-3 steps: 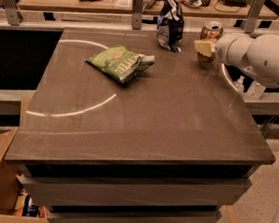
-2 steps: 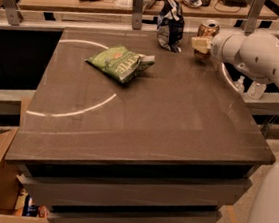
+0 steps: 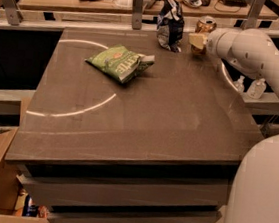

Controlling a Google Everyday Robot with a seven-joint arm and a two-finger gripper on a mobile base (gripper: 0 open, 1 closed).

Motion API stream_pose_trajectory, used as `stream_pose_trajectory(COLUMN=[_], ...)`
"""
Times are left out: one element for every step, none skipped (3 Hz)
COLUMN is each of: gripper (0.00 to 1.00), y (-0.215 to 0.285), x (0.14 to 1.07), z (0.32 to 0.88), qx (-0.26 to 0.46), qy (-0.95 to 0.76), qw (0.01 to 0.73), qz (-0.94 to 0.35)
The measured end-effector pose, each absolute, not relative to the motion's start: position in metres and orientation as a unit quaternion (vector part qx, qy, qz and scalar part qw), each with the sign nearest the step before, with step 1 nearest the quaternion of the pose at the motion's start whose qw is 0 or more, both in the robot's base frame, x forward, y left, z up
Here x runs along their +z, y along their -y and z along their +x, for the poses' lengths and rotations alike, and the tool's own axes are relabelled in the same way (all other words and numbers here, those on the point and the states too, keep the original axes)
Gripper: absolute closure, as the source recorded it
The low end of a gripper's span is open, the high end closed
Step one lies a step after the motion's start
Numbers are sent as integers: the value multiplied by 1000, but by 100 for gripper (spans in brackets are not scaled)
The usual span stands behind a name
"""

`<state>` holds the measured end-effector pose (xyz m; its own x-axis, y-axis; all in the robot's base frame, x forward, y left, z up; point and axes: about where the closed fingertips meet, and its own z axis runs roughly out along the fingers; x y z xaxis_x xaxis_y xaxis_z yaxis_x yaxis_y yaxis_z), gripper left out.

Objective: Move orange can near blue chip bag

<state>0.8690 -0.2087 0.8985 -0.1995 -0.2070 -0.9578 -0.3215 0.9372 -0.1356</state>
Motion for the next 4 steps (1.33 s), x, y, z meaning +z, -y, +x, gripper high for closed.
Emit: stream_pose_trajectory(gripper=[59, 36, 12, 0], y=[203, 196, 189, 187], x=[893, 886, 881, 878], z=[877, 882, 885, 884], qx=[52, 61, 72, 78], qy=[-779, -784, -787, -789], qw=[603, 598, 595, 592], qz=[-160, -152, -148, -146])
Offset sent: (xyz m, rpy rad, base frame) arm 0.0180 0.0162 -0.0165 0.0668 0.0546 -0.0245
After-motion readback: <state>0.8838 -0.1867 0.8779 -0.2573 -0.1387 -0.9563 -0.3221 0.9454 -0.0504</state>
